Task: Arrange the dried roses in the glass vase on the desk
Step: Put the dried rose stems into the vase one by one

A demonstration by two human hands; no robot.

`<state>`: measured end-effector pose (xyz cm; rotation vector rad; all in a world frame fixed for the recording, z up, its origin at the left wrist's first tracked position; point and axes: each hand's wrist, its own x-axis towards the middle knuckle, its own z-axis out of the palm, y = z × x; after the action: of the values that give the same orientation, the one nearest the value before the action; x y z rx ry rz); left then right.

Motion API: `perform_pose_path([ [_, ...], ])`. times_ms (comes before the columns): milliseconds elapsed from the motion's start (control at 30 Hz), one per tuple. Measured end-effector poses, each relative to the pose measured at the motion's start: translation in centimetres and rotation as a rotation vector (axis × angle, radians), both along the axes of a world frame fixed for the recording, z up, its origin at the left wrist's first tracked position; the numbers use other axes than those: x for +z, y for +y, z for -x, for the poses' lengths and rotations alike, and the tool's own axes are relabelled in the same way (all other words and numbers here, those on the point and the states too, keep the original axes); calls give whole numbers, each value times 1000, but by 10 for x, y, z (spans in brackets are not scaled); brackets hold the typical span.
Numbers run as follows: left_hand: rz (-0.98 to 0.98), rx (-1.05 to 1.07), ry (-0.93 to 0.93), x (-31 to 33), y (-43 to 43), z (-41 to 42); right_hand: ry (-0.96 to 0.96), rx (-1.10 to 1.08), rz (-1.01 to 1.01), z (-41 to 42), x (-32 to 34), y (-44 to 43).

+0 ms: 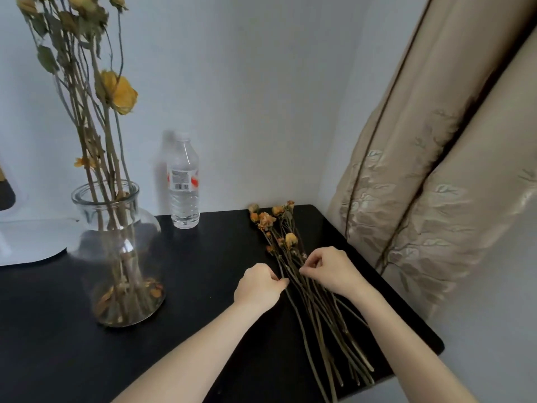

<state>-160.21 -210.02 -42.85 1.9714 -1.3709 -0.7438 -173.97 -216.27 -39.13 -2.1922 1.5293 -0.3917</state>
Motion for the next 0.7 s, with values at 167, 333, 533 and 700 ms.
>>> perform_pose_path([
  [167, -52, 64, -15, -4, -17, 9, 245, 29, 37, -15, -4, 7],
  [333, -70, 139, -9, -5, -23, 10, 368, -12, 80, -24, -6, 8],
  [533, -67, 159, 15, -3, -25, 11, 381, -23, 96, -28, -7, 8],
  [700, 25, 184, 90, -1, -17, -1, 270, -65, 114, -24, -4, 6],
])
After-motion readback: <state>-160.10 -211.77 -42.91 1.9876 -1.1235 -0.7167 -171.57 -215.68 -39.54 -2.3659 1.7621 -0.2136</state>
